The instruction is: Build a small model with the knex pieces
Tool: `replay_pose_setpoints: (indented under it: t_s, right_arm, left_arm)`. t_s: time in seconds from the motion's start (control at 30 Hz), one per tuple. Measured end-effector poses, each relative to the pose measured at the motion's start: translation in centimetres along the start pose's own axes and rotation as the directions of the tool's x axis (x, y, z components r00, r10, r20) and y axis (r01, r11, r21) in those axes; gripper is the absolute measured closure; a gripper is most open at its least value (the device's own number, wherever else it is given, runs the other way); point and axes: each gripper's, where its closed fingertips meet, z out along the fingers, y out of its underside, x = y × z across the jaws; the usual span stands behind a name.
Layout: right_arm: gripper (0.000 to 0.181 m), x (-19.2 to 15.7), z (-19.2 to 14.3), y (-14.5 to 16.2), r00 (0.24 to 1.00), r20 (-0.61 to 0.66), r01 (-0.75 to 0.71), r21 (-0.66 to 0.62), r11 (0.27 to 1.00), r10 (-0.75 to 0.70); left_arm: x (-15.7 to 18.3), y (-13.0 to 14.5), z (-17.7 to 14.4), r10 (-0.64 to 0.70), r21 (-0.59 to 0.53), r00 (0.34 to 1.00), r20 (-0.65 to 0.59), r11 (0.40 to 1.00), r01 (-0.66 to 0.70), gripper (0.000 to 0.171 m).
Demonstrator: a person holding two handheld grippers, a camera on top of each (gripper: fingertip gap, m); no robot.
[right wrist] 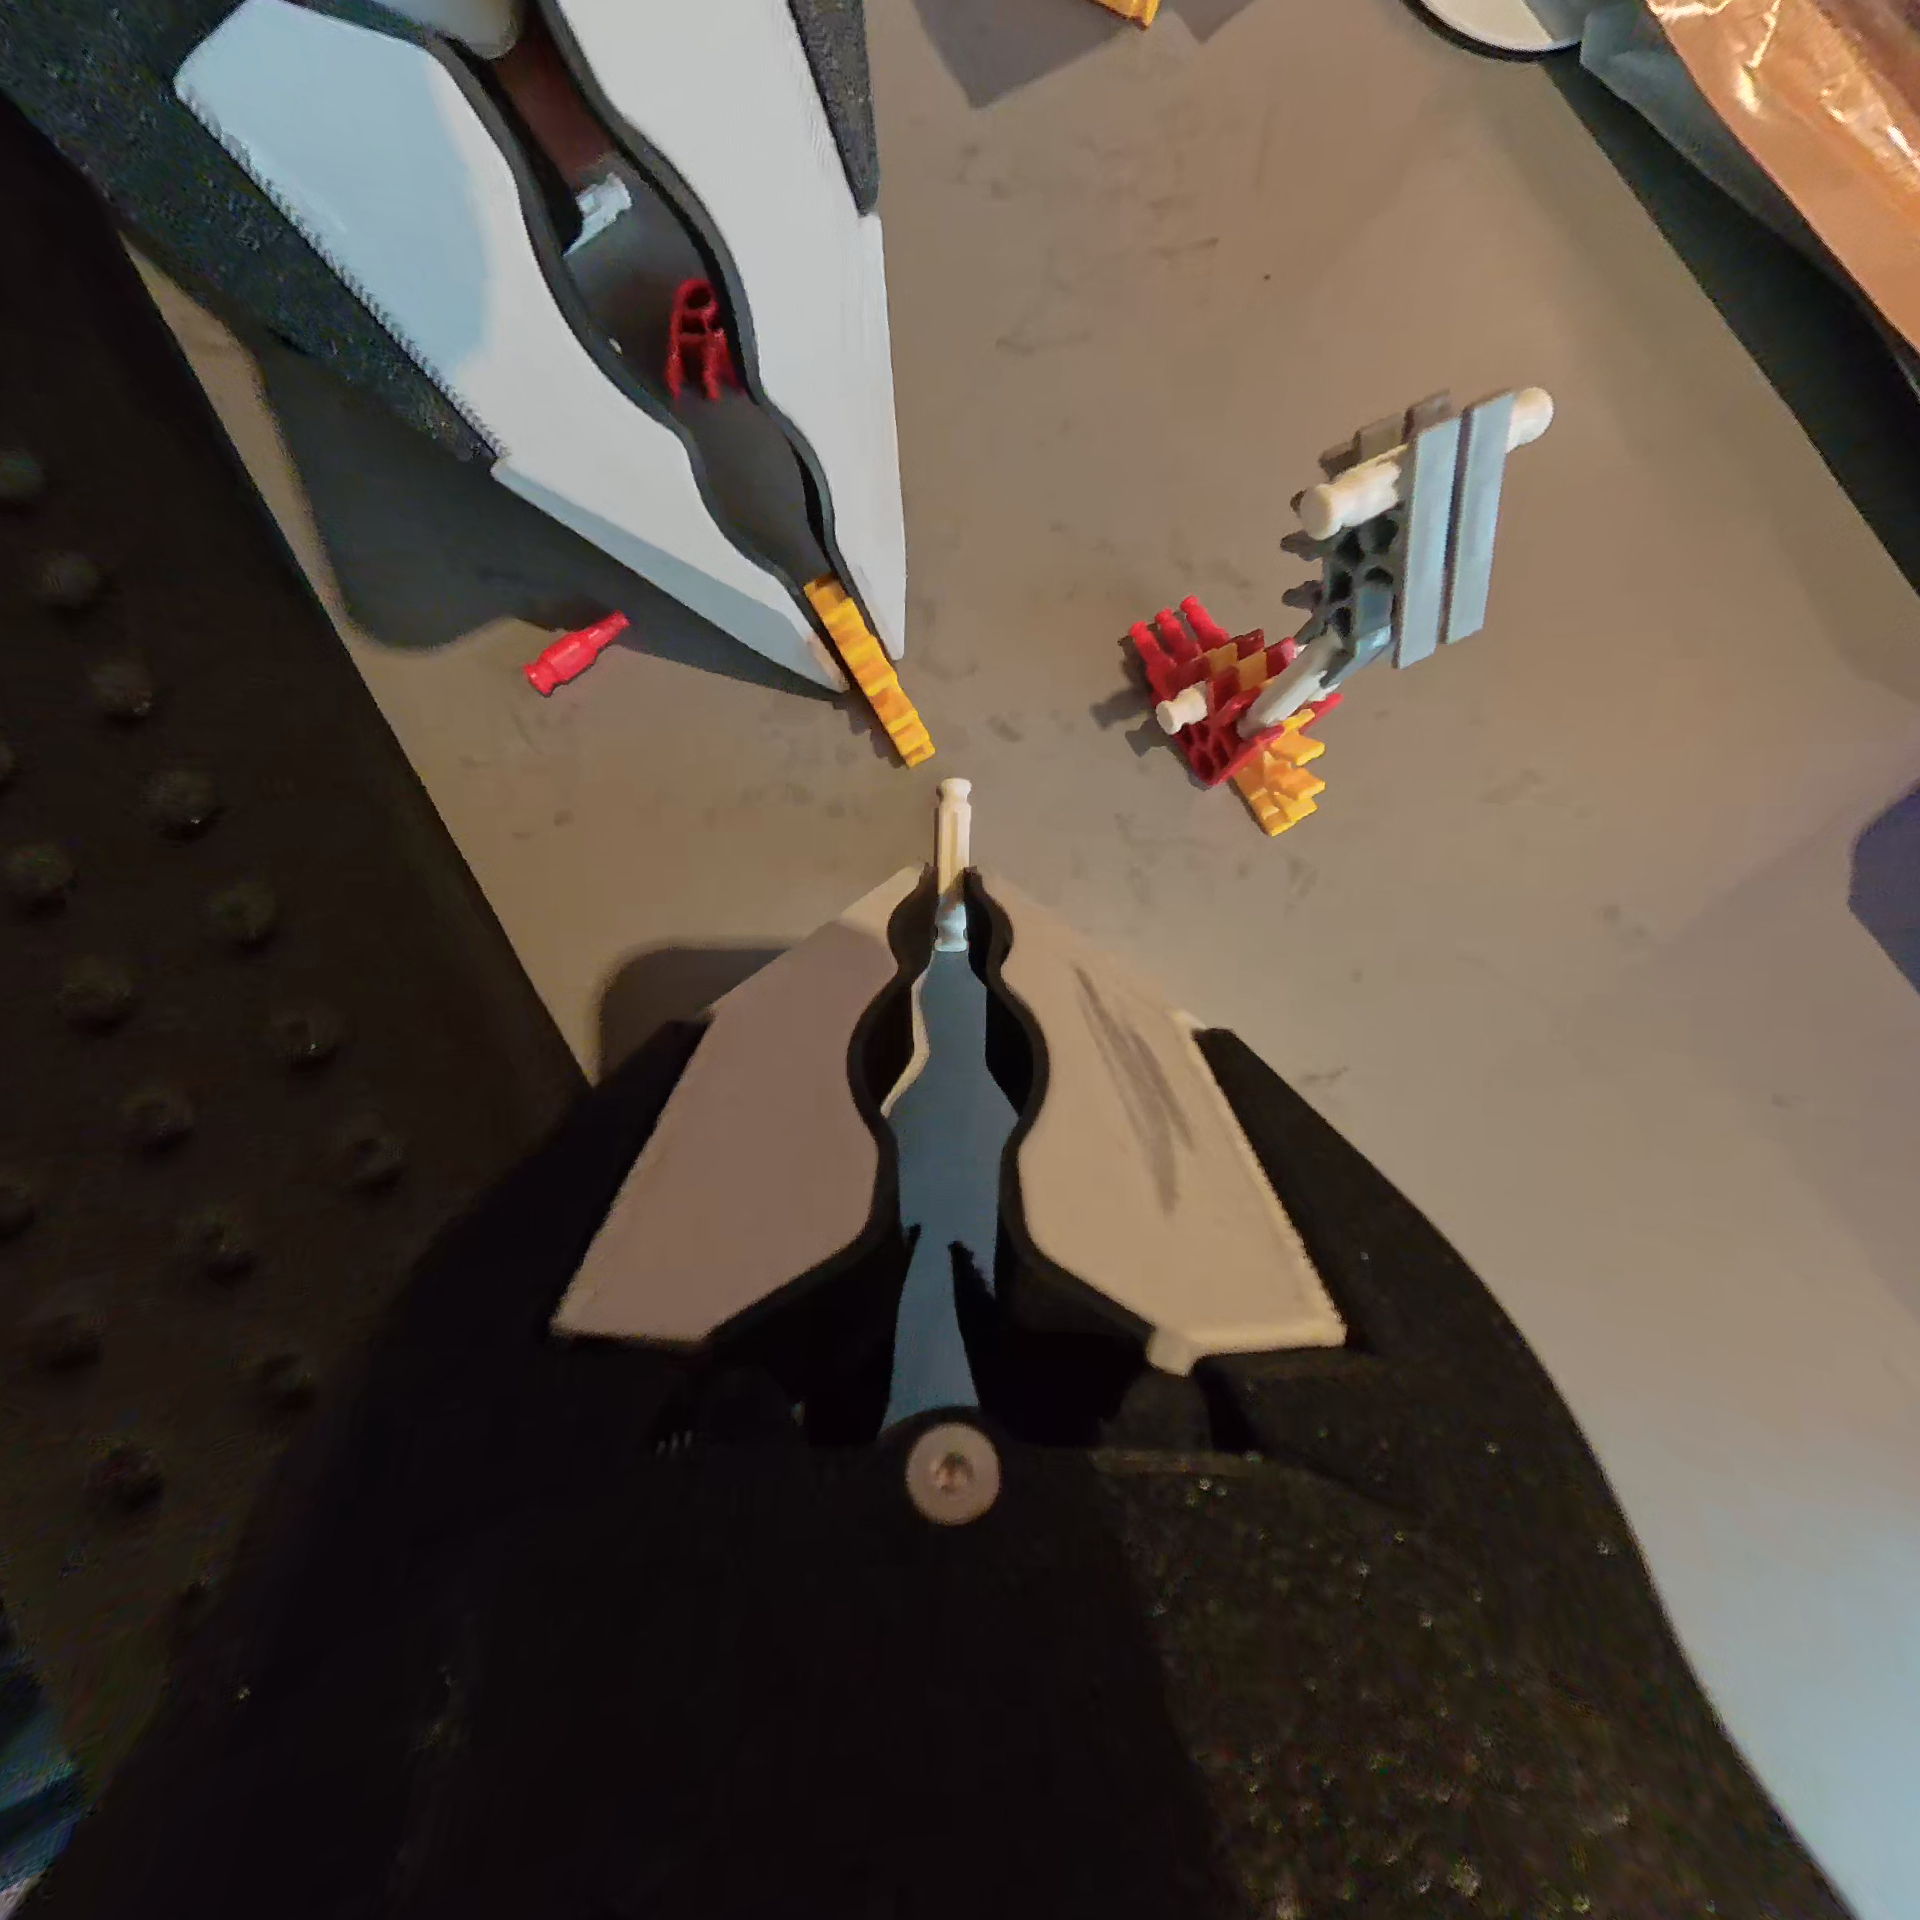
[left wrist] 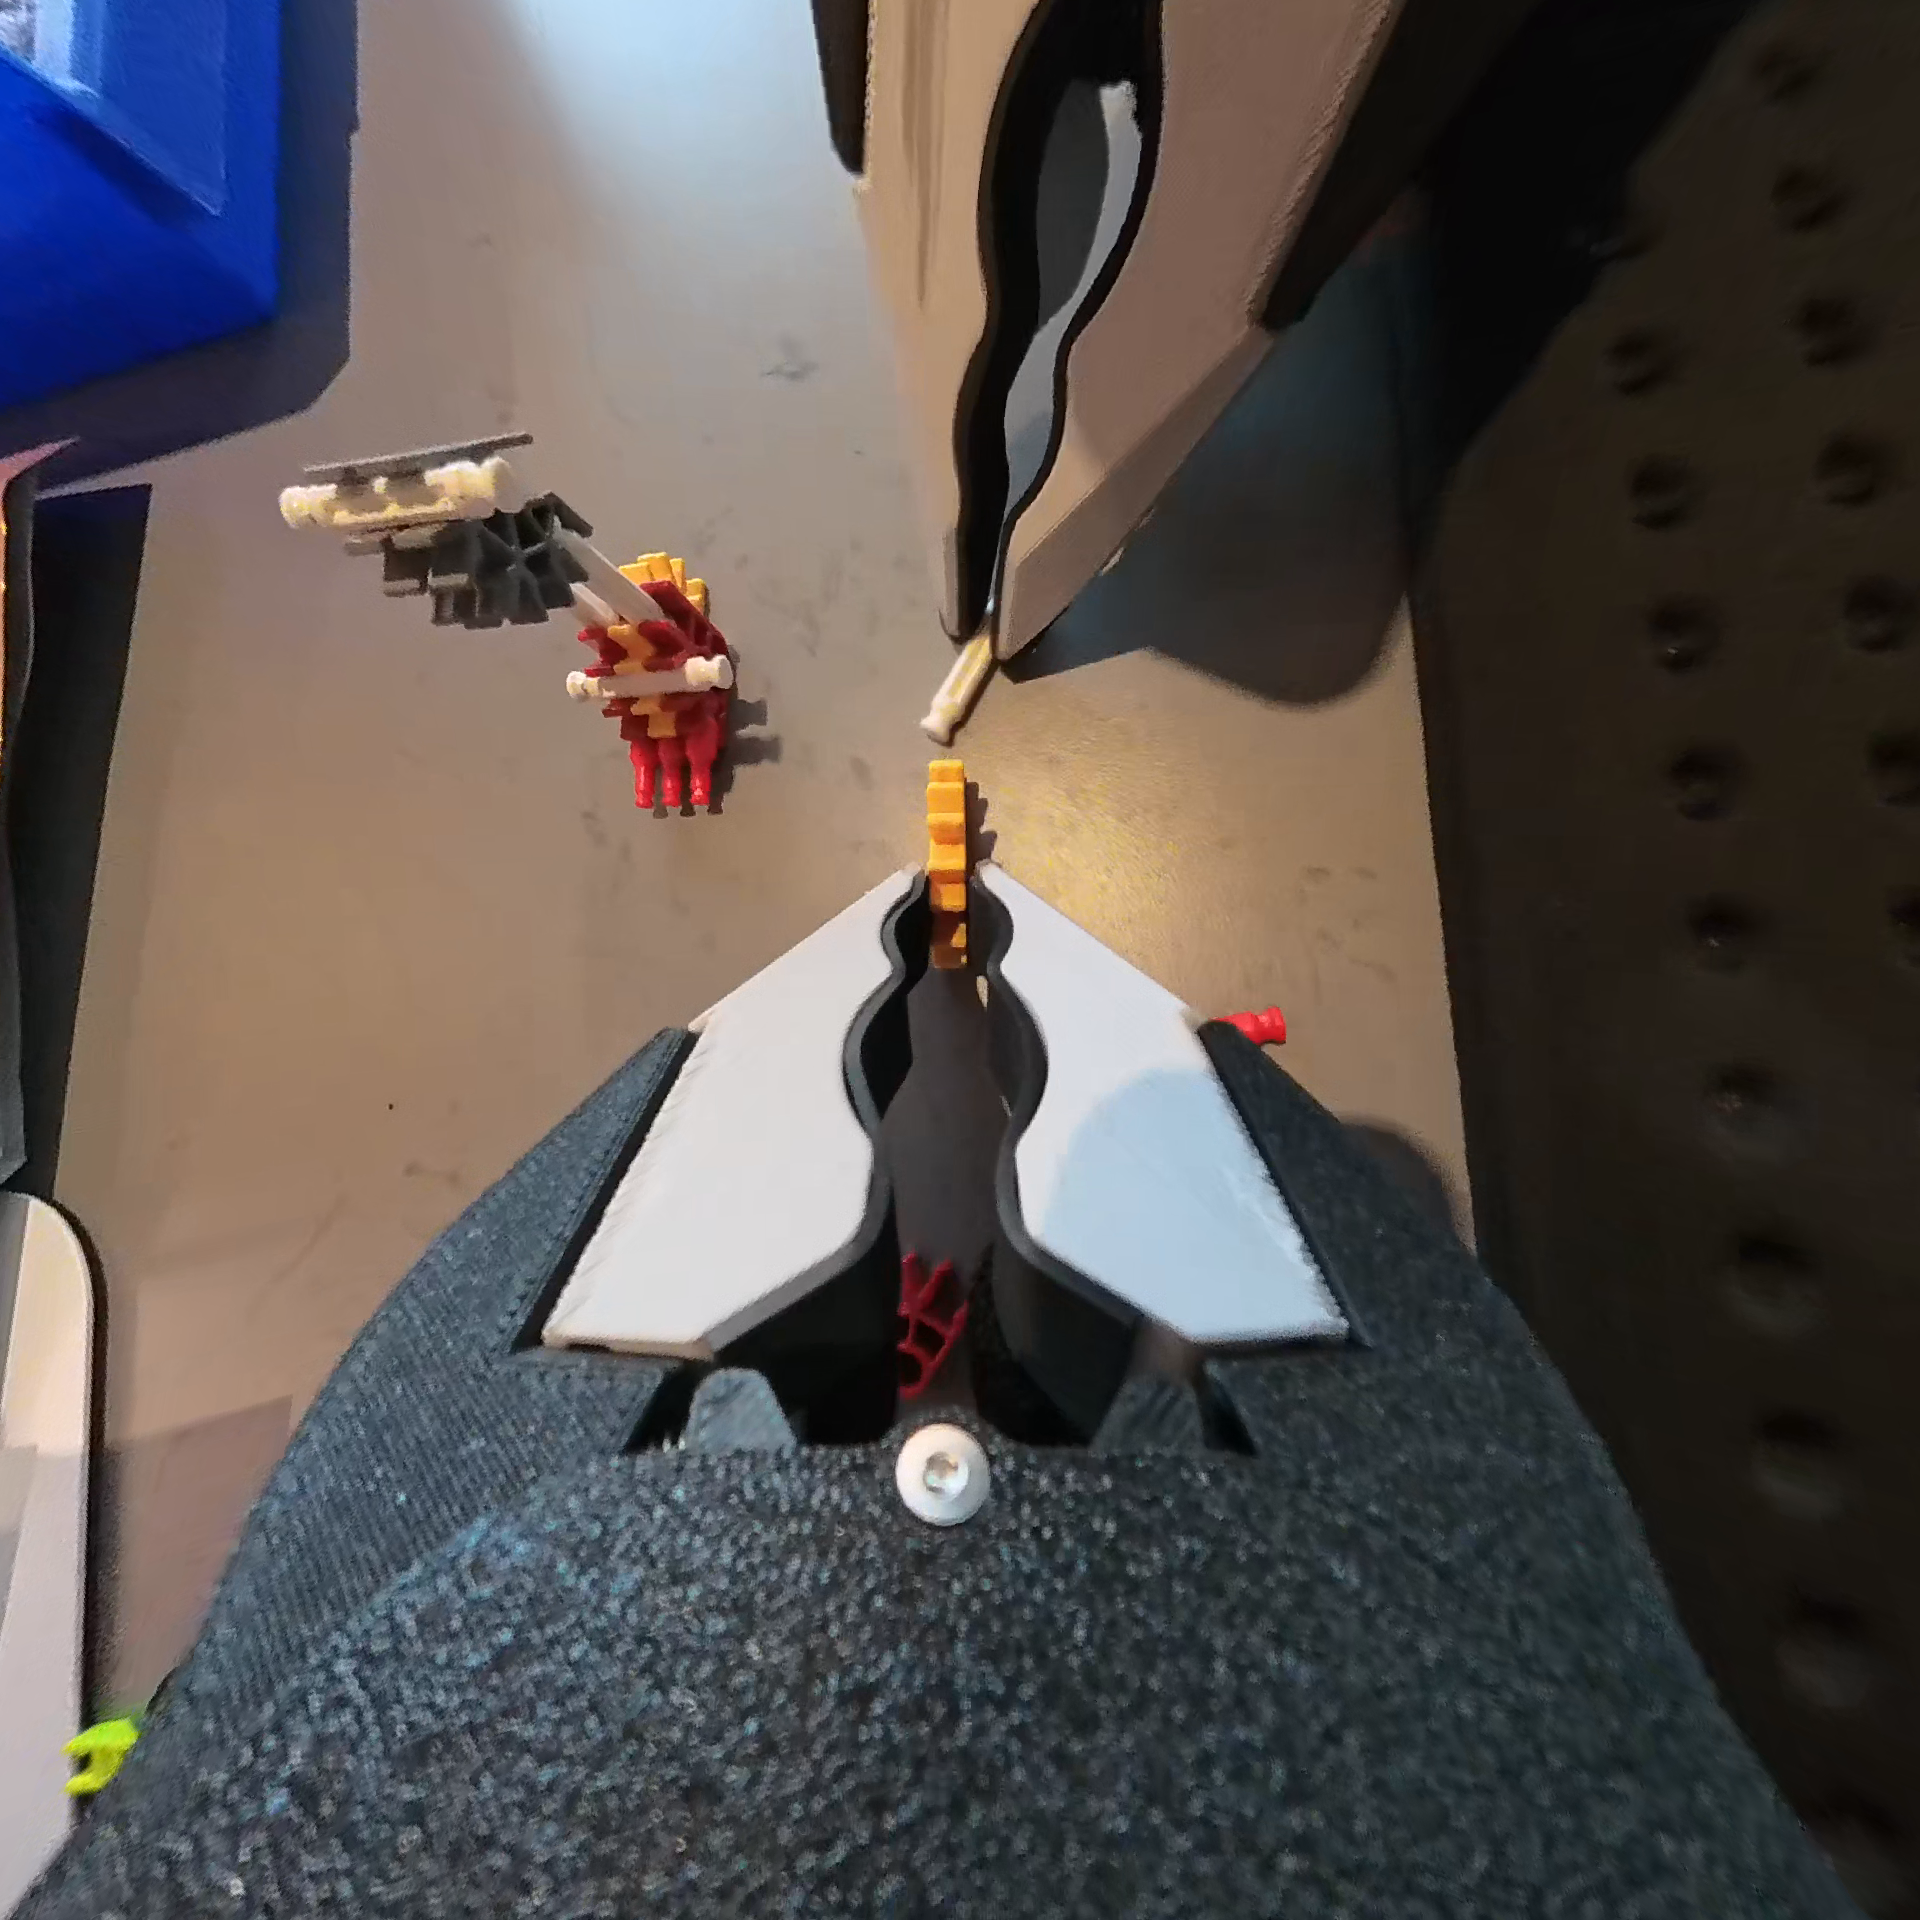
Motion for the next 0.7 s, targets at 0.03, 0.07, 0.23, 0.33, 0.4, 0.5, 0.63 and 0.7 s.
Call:
replay_pose_setpoints:
  t_s: [0.03, 0.07, 0.23, 0.33, 0.4, 0.5, 0.63, 0.7]
  right_arm:
    - [0.177, 0.1, 0.0, 0.0, 1.000, -0.002, -0.008, -0.002, 1.000, 0.008]
    - [0.177, 0.2, 0.0, 0.0, 1.000, -0.002, -0.014, -0.003, 1.000, 0.014]
    - [0.177, 0.2, 0.2, -0.1, 0.999, 0.007, -0.035, -0.010, 0.999, 0.035]
    - [0.177, 0.2, 0.1, -0.4, 0.999, 0.009, -0.033, -0.003, 0.999, 0.033]
    - [0.177, 0.2, 0.0, -0.7, 0.999, 0.015, -0.038, 0.013, 0.999, 0.038]
    - [0.177, 0.3, -0.3, -0.9, 0.999, 0.012, -0.046, 0.028, 0.999, 0.046]
    - [0.177, 0.1, -0.6, -1.2, 0.999, 0.013, -0.048, 0.038, 0.998, 0.048]
    - [0.177, 0.0, -0.5, -1.3, 0.999, 0.011, -0.049, 0.041, 0.998, 0.049]
  left_arm:
    - [0.0, 0.0, 0.0, -0.003, 0.001, 1.000, 0.000, 1.000, 0.003, 0.166]
    - [0.0, -0.1, 0.0, -0.005, 0.001, 1.000, 0.000, 1.000, 0.005, 0.166]
    - [-0.1, -0.1, 0.1, -0.007, 0.001, 1.000, 0.004, 1.000, 0.007, 0.166]
    - [-0.1, -0.1, 0.1, -0.007, 0.003, 1.000, 0.005, 1.000, 0.007, 0.166]
    - [-0.1, -0.1, 0.1, -0.011, 0.007, 1.000, 0.001, 1.000, 0.011, 0.166]
    - [-0.1, -0.1, 0.1, -0.024, 0.014, 1.000, -0.007, 1.000, 0.024, 0.165]
    - [-0.1, -0.1, 0.1, -0.021, 0.013, 1.000, -0.005, 1.000, 0.021, 0.165]
    - [-0.1, -0.1, 0.1, -0.022, 0.011, 1.000, -0.004, 1.000, 0.022, 0.165]
